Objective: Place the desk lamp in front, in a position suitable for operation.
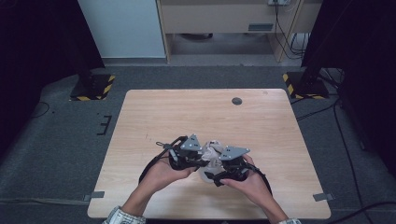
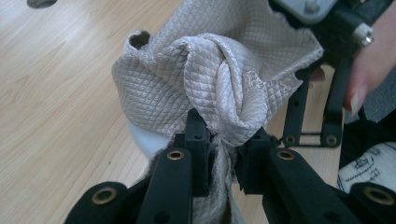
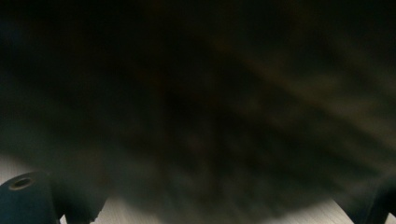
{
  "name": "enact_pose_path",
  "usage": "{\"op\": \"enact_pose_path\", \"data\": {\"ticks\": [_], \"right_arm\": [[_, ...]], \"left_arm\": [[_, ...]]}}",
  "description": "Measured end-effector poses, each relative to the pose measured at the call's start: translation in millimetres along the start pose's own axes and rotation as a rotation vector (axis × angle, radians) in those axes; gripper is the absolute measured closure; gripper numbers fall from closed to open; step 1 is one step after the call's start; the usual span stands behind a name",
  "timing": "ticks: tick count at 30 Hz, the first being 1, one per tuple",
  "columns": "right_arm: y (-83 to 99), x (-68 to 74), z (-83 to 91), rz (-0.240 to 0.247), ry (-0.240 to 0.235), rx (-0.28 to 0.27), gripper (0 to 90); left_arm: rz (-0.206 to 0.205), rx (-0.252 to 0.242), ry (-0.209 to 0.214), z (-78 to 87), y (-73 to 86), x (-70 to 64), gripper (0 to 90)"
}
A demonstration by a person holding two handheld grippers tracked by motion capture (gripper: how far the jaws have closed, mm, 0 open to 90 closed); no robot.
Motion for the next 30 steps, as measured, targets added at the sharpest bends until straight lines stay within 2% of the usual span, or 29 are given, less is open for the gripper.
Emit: {"op": "enact_pose_path", "data": {"ticks": [1,3,4,6,7,9,11,15,20,23,30], "right_arm": [[-0.1,-0.1,-0.1,0.000,0.002,-0.002,9.1],[-0.1,-0.1,-0.1,0.000,0.002,-0.003,9.1],[0.1,0.0,-0.1,-0.001,0.002,-0.003,9.1],[0.2,0.1,-0.1,0.000,0.001,-0.003,9.2],[1.0,0.2,0.7,-0.001,0.005,0.003,9.5],[1.4,0.1,0.7,0.001,0.006,0.002,10.9],[2.1,0.2,-0.7,0.000,-0.001,0.003,14.0],[3.1,1.8,-3.3,0.001,0.003,0.005,15.8],[-1.0,3.1,-4.8,-0.003,-0.001,-0.020,9.7],[-6.2,1.5,-8.8,0.004,0.013,-0.036,7.0],[-11.7,-0.3,-21.8,0.013,0.011,-0.039,7.7]], "left_arm": [[-0.010,-0.004,-0.020,-3.4,-2.7,1.1,76.6],[-0.012,-0.011,-0.030,-7.2,-5.6,2.3,76.6],[0.008,-0.020,-0.055,-15.1,-9.9,7.7,76.5],[0.014,-0.025,-0.055,-17.2,-10.7,10.2,76.7],[0.058,-0.038,-0.035,-17.4,-10.7,13.5,76.7],[0.074,-0.034,-0.051,-13.4,-7.0,19.5,76.7],[0.067,-0.026,-0.062,-9.8,-2.1,22.5,76.6],[0.068,-0.038,-0.052,-7.1,1.0,21.2,76.6],[0.061,-0.032,-0.056,-7.5,0.8,20.0,76.6],[0.062,-0.030,-0.052,-7.5,0.9,19.5,76.7],[0.069,-0.034,-0.052,-7.4,1.2,19.0,76.8]]}}
Point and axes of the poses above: each handheld gripper's, and its own axes: z roughly backward along the jaws, y roughly out of its underside, x roughly to its left, the point moved 9 cm from there along -z, roughly forward along the jaws, and after that the axes turned 12 degrees about -y, right-handed, at the moved point
